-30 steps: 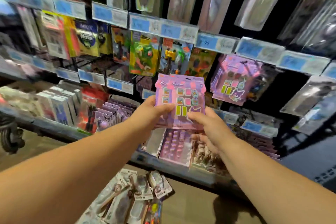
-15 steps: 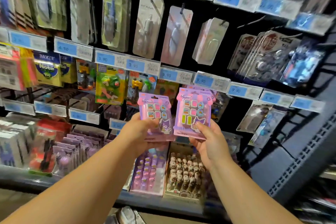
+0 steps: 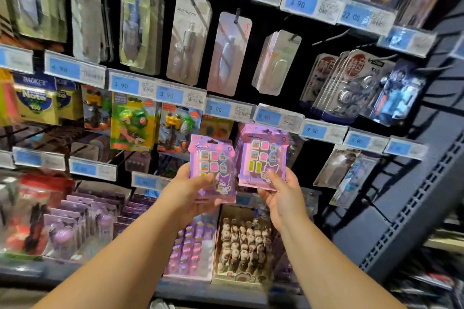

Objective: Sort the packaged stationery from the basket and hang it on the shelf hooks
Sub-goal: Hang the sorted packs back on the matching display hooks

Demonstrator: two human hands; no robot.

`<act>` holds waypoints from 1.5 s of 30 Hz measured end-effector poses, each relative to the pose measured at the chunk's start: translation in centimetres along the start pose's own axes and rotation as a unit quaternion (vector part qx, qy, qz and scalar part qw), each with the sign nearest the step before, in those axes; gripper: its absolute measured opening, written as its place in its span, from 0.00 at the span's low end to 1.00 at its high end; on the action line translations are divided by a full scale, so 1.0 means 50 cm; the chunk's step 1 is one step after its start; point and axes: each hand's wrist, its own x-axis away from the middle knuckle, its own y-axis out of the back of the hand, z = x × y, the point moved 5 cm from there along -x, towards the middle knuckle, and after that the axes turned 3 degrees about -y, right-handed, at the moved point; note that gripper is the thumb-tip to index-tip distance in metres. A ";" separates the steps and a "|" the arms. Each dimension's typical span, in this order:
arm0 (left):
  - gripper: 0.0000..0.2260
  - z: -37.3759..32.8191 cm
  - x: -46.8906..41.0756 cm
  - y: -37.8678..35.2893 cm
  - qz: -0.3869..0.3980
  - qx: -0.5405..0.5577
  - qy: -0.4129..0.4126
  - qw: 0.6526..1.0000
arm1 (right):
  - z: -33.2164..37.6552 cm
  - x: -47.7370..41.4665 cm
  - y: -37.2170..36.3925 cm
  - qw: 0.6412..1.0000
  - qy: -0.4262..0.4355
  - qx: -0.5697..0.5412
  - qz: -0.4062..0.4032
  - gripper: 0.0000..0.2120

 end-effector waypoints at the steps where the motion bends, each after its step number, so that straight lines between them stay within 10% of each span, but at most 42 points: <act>1: 0.12 0.000 -0.003 -0.001 -0.001 0.000 -0.002 1.000 | -0.001 -0.005 0.001 1.000 0.000 0.003 -0.006 0.15; 14: 0.11 0.000 0.007 -0.026 0.031 0.004 -0.010 0.999 | -0.033 -0.032 0.011 0.982 -0.091 0.088 -0.140 0.39; 18: 0.09 -0.002 0.011 -0.026 0.026 0.012 -0.004 1.000 | -0.023 -0.004 0.028 0.965 -0.048 0.203 -0.162 0.23; 28: 0.07 0.019 0.017 -0.044 0.038 -0.029 0.001 0.999 | -0.024 0.072 -0.053 0.960 0.008 0.209 0.184 0.09; 45: 0.14 0.004 -0.036 -0.097 -0.013 -0.272 -0.080 0.959 | 0.022 0.033 0.017 0.988 0.043 0.134 0.062 0.13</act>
